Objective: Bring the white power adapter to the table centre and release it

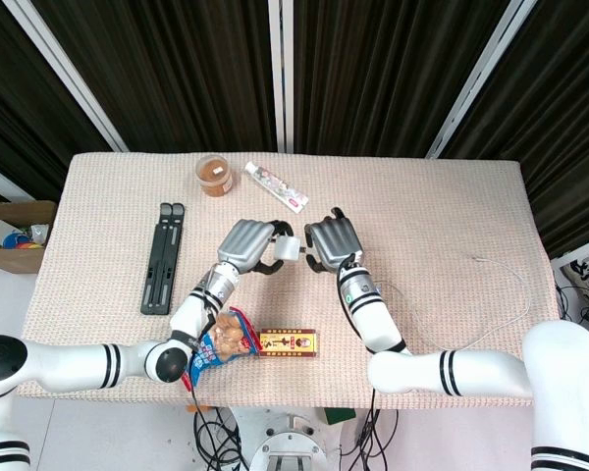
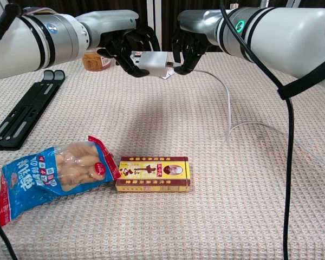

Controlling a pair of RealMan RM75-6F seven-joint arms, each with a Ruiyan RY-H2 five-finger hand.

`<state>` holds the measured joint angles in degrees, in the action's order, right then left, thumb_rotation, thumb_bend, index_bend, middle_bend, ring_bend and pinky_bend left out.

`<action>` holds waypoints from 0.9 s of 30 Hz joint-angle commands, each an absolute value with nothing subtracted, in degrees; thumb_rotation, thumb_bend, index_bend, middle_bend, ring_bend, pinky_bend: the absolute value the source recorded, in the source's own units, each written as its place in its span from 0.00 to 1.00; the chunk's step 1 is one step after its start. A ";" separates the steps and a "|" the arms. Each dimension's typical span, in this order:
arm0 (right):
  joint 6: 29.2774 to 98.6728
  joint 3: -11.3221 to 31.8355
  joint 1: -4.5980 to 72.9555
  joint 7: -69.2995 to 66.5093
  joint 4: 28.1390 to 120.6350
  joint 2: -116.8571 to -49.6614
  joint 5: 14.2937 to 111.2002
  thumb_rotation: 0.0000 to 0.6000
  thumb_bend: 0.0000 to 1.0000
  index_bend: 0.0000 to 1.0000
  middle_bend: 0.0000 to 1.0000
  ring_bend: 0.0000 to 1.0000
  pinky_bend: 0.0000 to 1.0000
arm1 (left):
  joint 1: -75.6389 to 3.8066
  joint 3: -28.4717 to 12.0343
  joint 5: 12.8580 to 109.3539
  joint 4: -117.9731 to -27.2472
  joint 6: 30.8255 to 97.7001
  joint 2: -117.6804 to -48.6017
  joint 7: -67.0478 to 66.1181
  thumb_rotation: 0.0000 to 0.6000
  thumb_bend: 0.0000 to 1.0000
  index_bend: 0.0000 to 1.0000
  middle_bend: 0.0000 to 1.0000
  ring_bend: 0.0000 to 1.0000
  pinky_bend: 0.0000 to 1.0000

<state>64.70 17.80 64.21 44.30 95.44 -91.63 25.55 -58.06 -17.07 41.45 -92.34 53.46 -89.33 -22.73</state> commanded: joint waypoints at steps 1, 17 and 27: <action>64.77 17.73 64.30 44.50 95.44 -91.67 25.33 1.00 1.00 0.61 0.62 0.35 0.18 | -58.24 -16.97 41.22 -92.37 53.54 -89.36 -22.91 1.00 0.42 0.48 0.44 0.75 0.97; 65.09 17.86 65.33 45.69 94.95 -92.33 24.13 1.00 1.00 0.61 0.62 0.35 0.17 | -59.62 -16.08 39.70 -92.44 53.57 -89.17 -24.50 1.00 0.42 0.48 0.44 0.75 0.97; 65.66 18.28 66.52 46.93 94.25 -93.64 23.08 1.00 0.99 0.61 0.62 0.35 0.17 | -60.51 -16.10 37.97 -92.65 53.64 -89.10 -25.15 1.00 0.42 0.48 0.44 0.75 0.97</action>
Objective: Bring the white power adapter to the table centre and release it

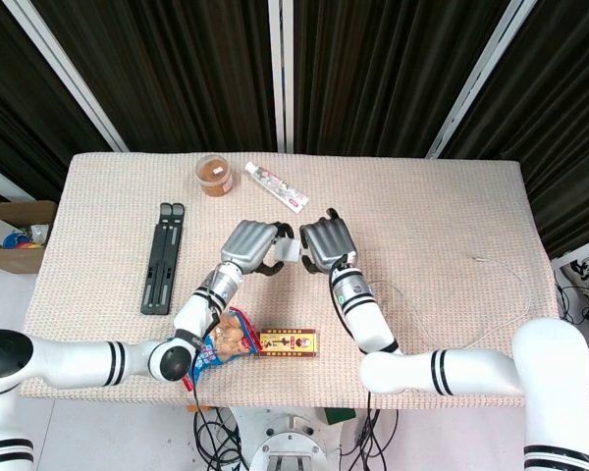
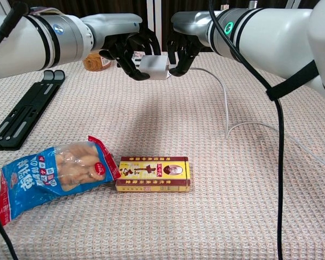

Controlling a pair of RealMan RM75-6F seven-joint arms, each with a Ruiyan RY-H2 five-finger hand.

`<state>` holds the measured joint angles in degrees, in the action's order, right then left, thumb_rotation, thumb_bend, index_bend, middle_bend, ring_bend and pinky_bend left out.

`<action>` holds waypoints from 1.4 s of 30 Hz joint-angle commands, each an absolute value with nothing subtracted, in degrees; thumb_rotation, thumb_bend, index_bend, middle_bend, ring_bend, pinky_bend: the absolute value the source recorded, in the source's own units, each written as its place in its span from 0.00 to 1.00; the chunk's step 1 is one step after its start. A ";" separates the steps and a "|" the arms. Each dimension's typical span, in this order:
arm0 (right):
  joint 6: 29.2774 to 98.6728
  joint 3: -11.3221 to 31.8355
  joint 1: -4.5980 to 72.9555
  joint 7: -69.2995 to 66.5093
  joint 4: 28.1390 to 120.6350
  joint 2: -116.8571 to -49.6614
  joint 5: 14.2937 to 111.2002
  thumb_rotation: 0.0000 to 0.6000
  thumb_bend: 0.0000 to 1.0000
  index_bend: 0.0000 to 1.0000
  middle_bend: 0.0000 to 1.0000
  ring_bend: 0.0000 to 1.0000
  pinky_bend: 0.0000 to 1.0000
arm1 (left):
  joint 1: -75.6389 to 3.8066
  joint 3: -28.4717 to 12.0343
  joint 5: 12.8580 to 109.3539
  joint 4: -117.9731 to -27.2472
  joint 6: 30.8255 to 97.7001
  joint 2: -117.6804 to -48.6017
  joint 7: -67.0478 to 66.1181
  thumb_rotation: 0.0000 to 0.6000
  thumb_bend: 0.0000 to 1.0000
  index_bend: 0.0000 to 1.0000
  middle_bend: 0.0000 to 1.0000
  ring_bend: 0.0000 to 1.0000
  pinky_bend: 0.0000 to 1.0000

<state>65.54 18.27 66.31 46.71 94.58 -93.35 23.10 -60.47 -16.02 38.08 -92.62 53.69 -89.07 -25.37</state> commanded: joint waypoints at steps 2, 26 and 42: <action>65.71 18.23 66.67 47.07 93.89 -93.96 23.08 1.00 0.99 0.61 0.62 0.35 0.17 | -60.43 -16.43 37.59 -92.84 53.26 -89.06 -24.27 1.00 0.42 0.48 0.44 0.75 0.97; 66.98 17.77 65.39 46.16 94.42 -93.91 24.94 1.00 0.22 0.32 0.39 0.24 0.14 | -60.52 -14.99 37.66 -91.75 53.28 -88.90 -23.50 1.00 0.42 0.48 0.44 0.75 0.97; 69.56 15.52 58.33 39.41 100.26 -88.12 31.59 1.00 0.18 0.00 0.07 0.01 0.09 | -59.74 -12.13 39.31 -82.97 51.73 -93.00 -23.11 1.00 0.42 0.48 0.44 0.74 0.96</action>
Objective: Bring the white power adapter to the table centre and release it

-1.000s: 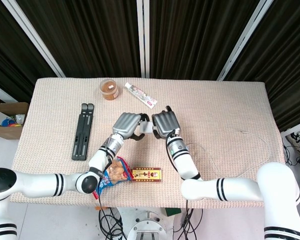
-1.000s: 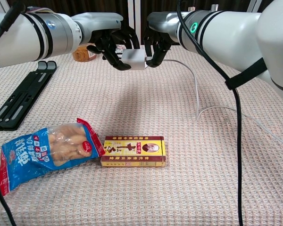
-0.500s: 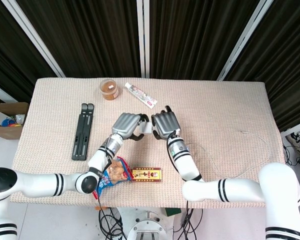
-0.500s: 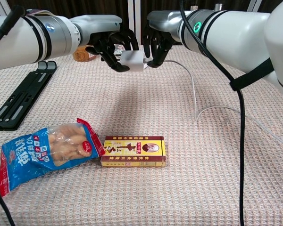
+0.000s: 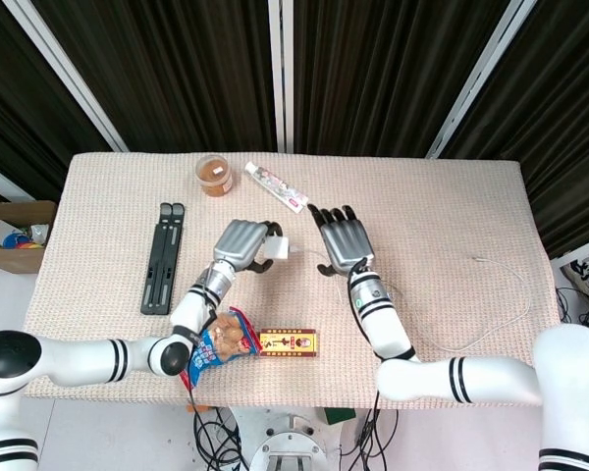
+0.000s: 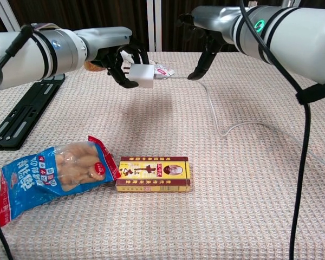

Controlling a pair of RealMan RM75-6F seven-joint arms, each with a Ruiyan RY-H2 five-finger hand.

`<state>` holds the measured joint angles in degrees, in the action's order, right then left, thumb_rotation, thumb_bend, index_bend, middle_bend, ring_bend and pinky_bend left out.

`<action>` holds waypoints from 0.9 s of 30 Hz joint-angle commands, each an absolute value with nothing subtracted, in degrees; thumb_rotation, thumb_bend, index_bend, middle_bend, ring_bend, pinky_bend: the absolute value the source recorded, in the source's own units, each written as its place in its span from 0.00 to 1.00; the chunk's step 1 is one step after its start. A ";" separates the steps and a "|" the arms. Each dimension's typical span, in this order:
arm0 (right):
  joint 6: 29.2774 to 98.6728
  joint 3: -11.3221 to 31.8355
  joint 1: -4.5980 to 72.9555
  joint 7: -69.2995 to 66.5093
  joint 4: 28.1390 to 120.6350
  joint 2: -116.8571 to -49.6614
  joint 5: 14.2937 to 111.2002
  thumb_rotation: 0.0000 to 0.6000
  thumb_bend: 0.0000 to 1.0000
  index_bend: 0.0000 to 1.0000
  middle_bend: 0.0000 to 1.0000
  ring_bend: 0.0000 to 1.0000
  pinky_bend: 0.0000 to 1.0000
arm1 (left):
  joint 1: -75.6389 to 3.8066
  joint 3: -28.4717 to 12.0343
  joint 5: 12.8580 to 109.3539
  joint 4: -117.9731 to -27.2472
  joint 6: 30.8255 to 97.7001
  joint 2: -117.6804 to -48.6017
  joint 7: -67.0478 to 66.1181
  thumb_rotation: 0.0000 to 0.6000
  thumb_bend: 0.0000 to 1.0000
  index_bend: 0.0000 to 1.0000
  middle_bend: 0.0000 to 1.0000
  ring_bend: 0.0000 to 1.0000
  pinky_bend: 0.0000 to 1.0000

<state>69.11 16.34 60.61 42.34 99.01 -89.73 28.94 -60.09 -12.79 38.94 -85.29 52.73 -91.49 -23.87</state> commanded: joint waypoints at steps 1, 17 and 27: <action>69.58 15.31 57.65 38.52 100.58 -87.65 32.35 1.00 0.18 0.00 0.06 0.00 0.08 | -59.68 -12.05 39.38 -82.04 51.24 -93.54 -22.73 1.00 0.42 0.48 0.44 0.73 0.96; 77.74 10.84 42.88 23.40 103.73 -80.58 47.97 1.00 0.33 0.00 0.11 0.00 0.07 | -55.84 -8.90 48.00 -76.07 54.09 -95.91 -21.13 1.00 0.31 0.19 0.21 0.26 0.44; 73.65 3.97 31.88 5.45 101.45 -66.57 62.57 1.00 0.41 0.02 0.13 0.00 0.08 | -39.59 -2.08 58.25 -86.56 71.43 -77.20 -16.52 1.00 0.30 0.20 0.21 0.24 0.38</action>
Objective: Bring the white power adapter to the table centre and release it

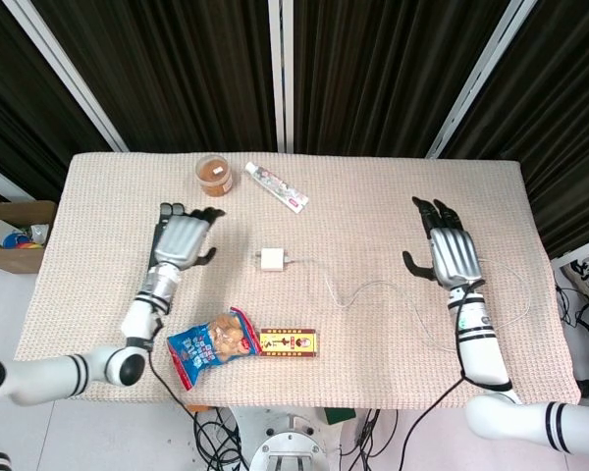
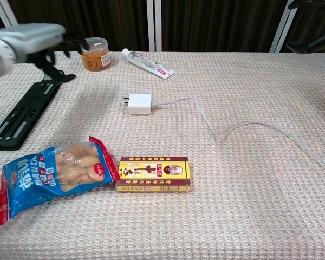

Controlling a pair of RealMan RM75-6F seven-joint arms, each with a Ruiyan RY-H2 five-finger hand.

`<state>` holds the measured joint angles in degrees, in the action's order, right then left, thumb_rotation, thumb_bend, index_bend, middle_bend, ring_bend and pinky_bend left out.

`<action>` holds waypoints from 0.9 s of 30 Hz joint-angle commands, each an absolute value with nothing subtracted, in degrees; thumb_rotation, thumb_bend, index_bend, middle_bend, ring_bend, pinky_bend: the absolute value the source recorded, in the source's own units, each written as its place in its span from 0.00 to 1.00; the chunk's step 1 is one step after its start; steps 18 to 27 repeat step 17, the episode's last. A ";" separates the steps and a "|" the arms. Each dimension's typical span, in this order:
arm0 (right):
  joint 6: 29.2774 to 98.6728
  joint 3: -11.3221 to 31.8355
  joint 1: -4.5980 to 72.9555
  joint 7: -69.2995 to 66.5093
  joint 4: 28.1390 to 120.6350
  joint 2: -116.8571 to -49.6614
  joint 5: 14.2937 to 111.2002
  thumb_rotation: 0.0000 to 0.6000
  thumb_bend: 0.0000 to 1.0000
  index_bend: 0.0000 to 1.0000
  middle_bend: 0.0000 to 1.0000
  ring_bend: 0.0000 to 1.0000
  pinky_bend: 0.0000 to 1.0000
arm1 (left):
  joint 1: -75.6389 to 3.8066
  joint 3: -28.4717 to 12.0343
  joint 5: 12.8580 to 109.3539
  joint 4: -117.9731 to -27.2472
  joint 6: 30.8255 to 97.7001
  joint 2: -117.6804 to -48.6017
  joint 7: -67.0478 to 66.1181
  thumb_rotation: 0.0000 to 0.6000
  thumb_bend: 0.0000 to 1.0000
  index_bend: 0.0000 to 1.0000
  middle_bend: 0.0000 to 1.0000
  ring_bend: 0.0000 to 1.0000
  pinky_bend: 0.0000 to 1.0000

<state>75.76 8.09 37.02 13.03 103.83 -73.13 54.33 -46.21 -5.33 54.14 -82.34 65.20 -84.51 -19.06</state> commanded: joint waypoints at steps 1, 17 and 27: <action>74.12 3.06 30.84 4.37 100.42 -65.83 64.56 1.00 0.42 0.02 0.13 0.00 0.07 | -37.94 -1.40 59.12 -87.47 72.69 -75.36 -15.31 1.00 0.30 0.20 0.21 0.23 0.36; 89.05 -3.15 11.30 -16.10 88.73 -62.86 78.42 1.00 0.47 0.02 0.12 0.00 0.00 | -11.51 10.12 72.57 -96.15 93.35 -61.07 -4.99 1.00 0.30 0.21 0.21 0.19 0.27; 89.05 -3.15 11.30 -16.10 88.73 -62.86 78.42 1.00 0.47 0.02 0.12 0.00 0.00 | -11.51 10.12 72.57 -96.15 93.35 -61.07 -4.99 1.00 0.30 0.21 0.21 0.19 0.27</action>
